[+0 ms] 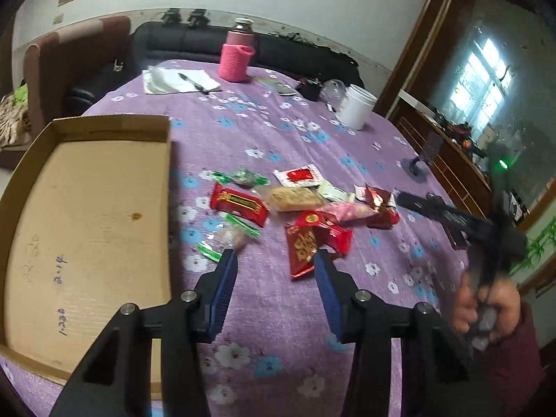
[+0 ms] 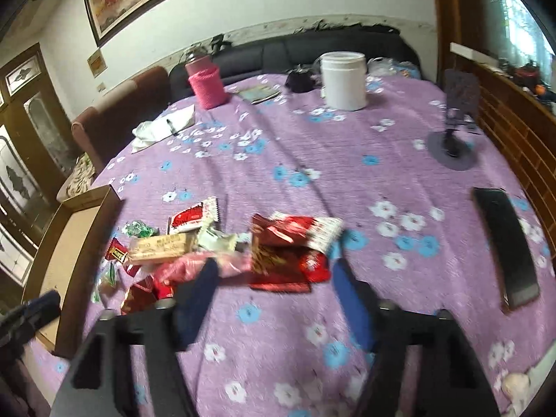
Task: Organize snacks
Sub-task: 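Grasp the dark red foil candy with the left gripper while the right gripper grasps a brown wrapped snack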
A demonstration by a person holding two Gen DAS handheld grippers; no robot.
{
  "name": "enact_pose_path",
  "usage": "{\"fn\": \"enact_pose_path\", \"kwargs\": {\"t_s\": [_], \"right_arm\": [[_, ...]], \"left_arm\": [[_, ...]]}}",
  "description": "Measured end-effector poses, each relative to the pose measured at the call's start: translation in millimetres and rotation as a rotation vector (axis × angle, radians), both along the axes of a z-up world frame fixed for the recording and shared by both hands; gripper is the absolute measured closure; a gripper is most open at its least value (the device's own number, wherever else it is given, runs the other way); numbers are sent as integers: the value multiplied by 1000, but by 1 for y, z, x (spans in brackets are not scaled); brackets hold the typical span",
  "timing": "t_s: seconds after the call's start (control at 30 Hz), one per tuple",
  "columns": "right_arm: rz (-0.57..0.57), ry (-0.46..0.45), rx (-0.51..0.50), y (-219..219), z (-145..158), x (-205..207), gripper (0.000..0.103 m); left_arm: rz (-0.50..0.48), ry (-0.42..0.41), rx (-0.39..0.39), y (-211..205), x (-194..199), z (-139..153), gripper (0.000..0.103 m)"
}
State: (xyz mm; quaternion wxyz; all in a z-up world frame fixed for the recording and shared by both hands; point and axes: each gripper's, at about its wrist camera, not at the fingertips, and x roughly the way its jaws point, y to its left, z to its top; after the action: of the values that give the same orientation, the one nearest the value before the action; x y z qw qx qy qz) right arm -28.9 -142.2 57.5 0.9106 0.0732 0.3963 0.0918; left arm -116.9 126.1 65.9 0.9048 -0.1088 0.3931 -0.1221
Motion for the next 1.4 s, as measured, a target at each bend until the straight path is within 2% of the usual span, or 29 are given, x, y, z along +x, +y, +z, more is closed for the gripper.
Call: {"fn": "enact_pose_path", "kwargs": {"t_s": [0.27, 0.3, 0.33, 0.37, 0.6, 0.73, 0.83, 0.9, 0.97, 1.07, 1.1, 1.13, 1.17, 1.23, 1.3, 1.37, 1.4], "right_arm": [[-9, 104, -86, 22, -29, 38, 41], [-13, 99, -91, 23, -30, 39, 43], [-14, 92, -96, 24, -30, 39, 63], [-9, 111, -87, 24, -33, 41, 69], [13, 94, -34, 11, -30, 28, 74], [23, 83, 41, -2, -24, 16, 77], [36, 69, 65, -7, -19, 7, 88], [51, 68, 77, -7, -18, 3, 91], [56, 69, 78, -7, -18, 1, 91], [44, 46, 79, -12, -18, -1, 90], [33, 49, 78, -14, -19, 0, 89], [32, 53, 82, -15, -19, 0, 80], [35, 55, 90, -14, -19, 1, 62], [21, 38, 69, -10, -19, 4, 39], [7, 28, 26, -5, -20, 8, 38], [16, 48, 4, 2, -26, 15, 38], [27, 59, -7, 7, -30, 19, 38]], "left_arm": [[-89, 33, 18, -27, 5, -8, 58], [-102, 37, 27, -32, 7, -9, 58], [-113, 38, 35, -35, 9, -10, 58], [-123, 39, 44, -39, 11, -10, 58], [-185, 97, 125, -67, 52, -30, 58], [-179, 149, 108, -69, 76, -46, 58], [-188, 152, 91, -72, 82, -52, 56], [-189, 139, 104, -75, 80, -52, 58], [-186, 129, 103, -75, 77, -49, 66], [-182, 99, 70, -67, 72, -38, 78], [-178, 98, 61, -64, 71, -35, 79], [-178, 102, 54, -63, 70, -34, 79], [-175, 106, 49, -62, 71, -33, 79], [-161, 103, 37, -59, 69, -34, 79], [-168, 92, 9, -56, 67, -33, 72], [-169, 78, 34, -57, 65, -32, 52], [-174, 58, 63, -60, 64, -30, 50]]}}
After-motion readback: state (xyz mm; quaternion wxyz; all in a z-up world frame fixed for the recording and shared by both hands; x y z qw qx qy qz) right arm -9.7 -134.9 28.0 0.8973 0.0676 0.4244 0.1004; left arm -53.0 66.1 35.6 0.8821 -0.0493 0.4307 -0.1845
